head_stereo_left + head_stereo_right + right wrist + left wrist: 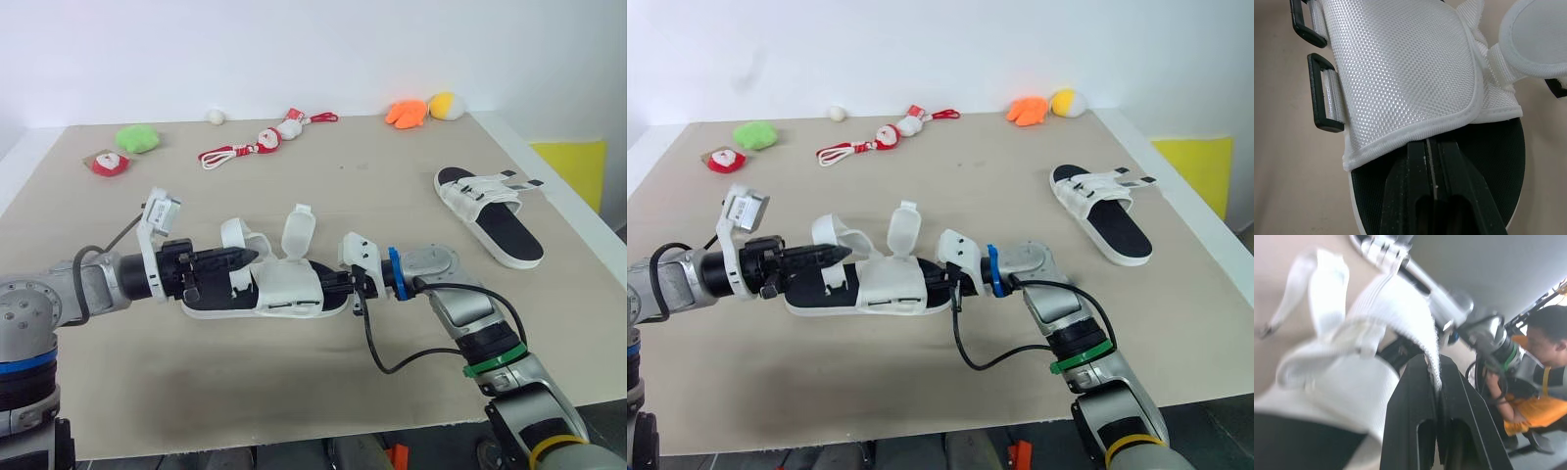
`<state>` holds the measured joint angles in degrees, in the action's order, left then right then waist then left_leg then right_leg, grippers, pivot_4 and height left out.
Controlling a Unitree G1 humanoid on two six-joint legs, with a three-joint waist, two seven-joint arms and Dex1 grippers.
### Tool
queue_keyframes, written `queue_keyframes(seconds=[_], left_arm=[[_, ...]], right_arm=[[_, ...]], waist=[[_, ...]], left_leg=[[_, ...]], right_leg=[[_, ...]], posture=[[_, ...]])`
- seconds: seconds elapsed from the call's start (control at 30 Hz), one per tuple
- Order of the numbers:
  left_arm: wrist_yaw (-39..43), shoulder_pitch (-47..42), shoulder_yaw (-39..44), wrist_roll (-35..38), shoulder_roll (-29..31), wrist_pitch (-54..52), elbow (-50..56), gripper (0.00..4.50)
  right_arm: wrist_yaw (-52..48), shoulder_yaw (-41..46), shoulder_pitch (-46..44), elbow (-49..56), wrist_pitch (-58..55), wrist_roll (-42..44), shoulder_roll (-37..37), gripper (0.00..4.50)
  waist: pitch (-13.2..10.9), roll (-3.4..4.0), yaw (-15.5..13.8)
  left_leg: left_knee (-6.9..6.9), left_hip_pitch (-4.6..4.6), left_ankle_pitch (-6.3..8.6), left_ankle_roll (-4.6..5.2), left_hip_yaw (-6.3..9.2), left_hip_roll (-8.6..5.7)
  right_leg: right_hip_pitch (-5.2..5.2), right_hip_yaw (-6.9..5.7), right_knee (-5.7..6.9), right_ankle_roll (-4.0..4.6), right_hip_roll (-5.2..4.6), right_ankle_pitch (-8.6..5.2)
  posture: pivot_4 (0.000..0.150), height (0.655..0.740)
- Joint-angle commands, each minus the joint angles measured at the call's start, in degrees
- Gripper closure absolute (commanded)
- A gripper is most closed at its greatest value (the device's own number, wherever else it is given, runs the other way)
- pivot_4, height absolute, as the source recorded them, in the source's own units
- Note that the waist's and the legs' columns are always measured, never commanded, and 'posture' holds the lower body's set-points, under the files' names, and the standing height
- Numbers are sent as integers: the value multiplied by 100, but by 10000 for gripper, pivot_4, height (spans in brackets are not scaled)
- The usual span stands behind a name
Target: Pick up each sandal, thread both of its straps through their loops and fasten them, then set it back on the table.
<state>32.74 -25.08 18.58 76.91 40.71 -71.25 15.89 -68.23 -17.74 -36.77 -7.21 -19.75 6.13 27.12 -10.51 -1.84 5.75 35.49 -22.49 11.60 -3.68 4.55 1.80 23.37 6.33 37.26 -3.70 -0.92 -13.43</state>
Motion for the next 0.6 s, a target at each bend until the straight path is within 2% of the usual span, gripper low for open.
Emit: queue_keyframes(seconds=[0.03,0.1,0.2,0.37,0.6], left_arm=[[867,-156,-457,-769,-58,924,342,44526],[1109,-194,-624,-958,-128,1121,186,44526],[1546,-260,-1138,-1717,-148,1648,-186,44526],[1752,-270,-1392,-2207,-422,2130,-429,44526],[1722,-106,-1488,-2215,-872,2066,-492,44526]], right_arm=[[94,-244,-25,-26,-79,-196,-27,45000],[135,-291,-43,-92,-38,-275,-35,45000],[194,-292,-61,-83,-71,-261,-66,45000],[281,-260,-40,-24,-123,-224,-60,45000],[319,-273,-19,5,-148,-213,-64,45000]], waist=[[1,-2,-1],[1,-2,3],[1,-1,7],[1,-2,15],[1,-2,15]], left_leg=[[0,-1,0,0,1,0],[1,0,0,0,-1,-1],[1,6,-2,0,1,2],[2,6,-4,0,0,4],[2,6,-4,0,0,6]], right_leg=[[0,0,0,0,0,0],[-1,1,0,1,0,1],[-2,0,1,5,5,4],[-2,2,0,6,7,5],[-2,2,1,-4,7,11]], posture=[[1500,7400],[1500,7400],[1500,7400],[1500,7400],[1500,7400]])
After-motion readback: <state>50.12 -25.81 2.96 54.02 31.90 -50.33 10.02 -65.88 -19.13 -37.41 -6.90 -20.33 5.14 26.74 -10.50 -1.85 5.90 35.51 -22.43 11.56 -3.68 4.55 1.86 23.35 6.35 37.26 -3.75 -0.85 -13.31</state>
